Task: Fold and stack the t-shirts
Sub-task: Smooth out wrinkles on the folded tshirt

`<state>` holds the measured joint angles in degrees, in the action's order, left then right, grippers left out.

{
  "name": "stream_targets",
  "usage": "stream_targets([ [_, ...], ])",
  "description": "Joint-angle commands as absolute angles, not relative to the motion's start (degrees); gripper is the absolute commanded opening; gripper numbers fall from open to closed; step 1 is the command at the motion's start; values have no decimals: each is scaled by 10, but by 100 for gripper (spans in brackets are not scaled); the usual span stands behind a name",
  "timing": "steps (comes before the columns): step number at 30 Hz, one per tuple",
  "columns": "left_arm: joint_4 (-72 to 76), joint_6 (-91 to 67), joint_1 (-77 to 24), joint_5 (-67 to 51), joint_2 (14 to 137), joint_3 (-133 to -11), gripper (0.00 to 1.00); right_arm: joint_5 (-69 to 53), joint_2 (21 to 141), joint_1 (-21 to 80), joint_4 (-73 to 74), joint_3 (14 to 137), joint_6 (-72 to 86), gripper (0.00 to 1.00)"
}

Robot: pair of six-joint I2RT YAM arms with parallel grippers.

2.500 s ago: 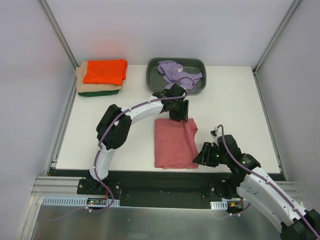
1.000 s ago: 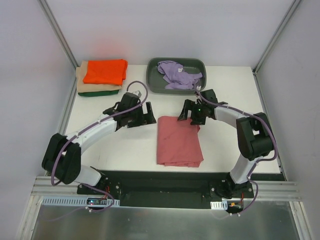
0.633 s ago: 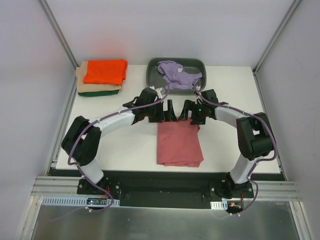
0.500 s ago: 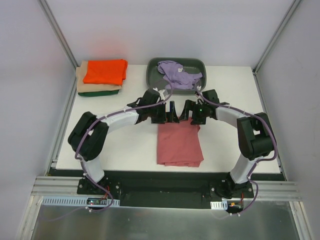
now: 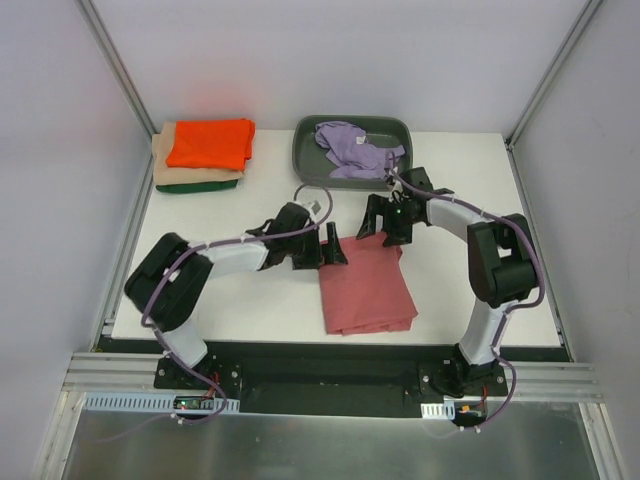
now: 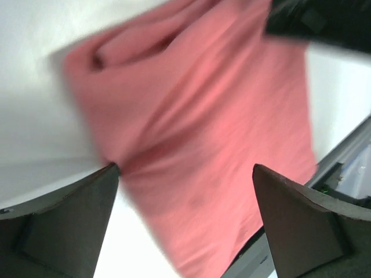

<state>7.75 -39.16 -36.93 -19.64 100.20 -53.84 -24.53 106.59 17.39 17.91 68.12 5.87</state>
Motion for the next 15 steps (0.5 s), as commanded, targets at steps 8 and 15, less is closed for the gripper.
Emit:
stream_targets([
  [8, -7, -470, -473, -120, 945, -446, 99, -199, 1238, 271, 336, 884, -11, 96],
  [15, 40, -485, -506, -149, 957, -461, 99, -247, 1357, 339, 387, 1080, -3, 96],
])
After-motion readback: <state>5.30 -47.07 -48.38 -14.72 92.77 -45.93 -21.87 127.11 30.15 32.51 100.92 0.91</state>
